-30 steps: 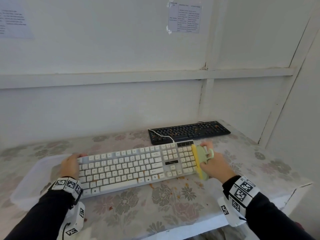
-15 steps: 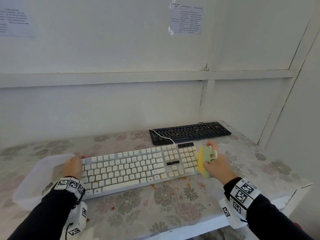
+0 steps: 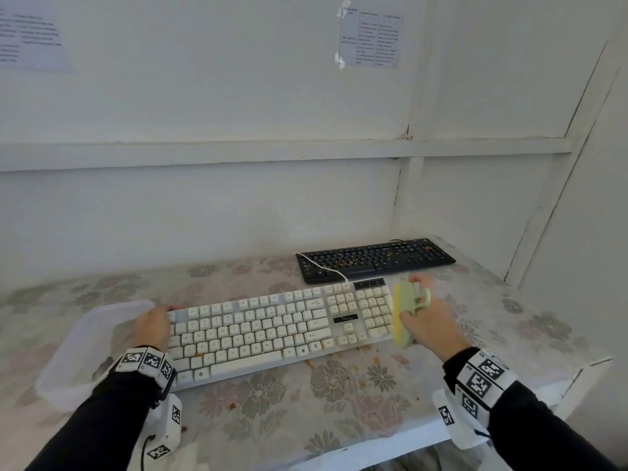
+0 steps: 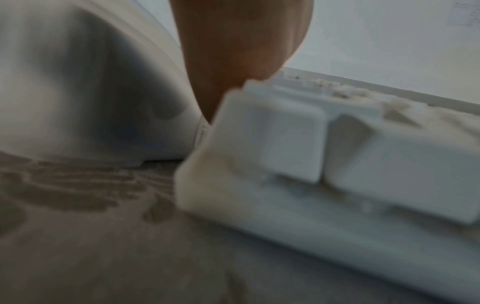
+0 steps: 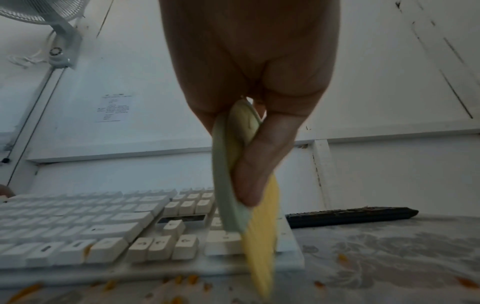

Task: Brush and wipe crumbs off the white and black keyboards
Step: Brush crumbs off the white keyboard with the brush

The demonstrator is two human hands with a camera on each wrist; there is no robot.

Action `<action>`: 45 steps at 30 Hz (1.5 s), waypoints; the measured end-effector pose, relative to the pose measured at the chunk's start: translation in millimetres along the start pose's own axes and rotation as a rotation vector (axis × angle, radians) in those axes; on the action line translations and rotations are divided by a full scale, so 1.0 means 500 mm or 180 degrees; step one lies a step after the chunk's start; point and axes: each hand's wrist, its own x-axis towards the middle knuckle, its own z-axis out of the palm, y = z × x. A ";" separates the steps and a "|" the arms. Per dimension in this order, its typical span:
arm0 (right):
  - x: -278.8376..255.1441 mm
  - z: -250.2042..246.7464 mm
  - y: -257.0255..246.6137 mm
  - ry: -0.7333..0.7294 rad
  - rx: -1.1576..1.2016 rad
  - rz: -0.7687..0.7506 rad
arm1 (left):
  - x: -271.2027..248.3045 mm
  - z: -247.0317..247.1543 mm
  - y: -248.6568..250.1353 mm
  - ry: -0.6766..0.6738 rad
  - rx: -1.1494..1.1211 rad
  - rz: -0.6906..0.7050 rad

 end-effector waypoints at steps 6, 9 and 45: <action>0.024 0.013 -0.026 0.0151 -0.0228 -0.0395 | 0.001 0.001 0.000 0.0057 -0.0176 0.0030; 0.046 0.026 -0.047 0.0163 -0.0258 -0.0650 | 0.000 0.000 -0.003 0.0125 -0.0127 0.0144; 0.036 0.043 -0.031 -0.0109 -0.0214 -0.0738 | -0.007 0.003 0.003 0.0255 0.0090 0.0415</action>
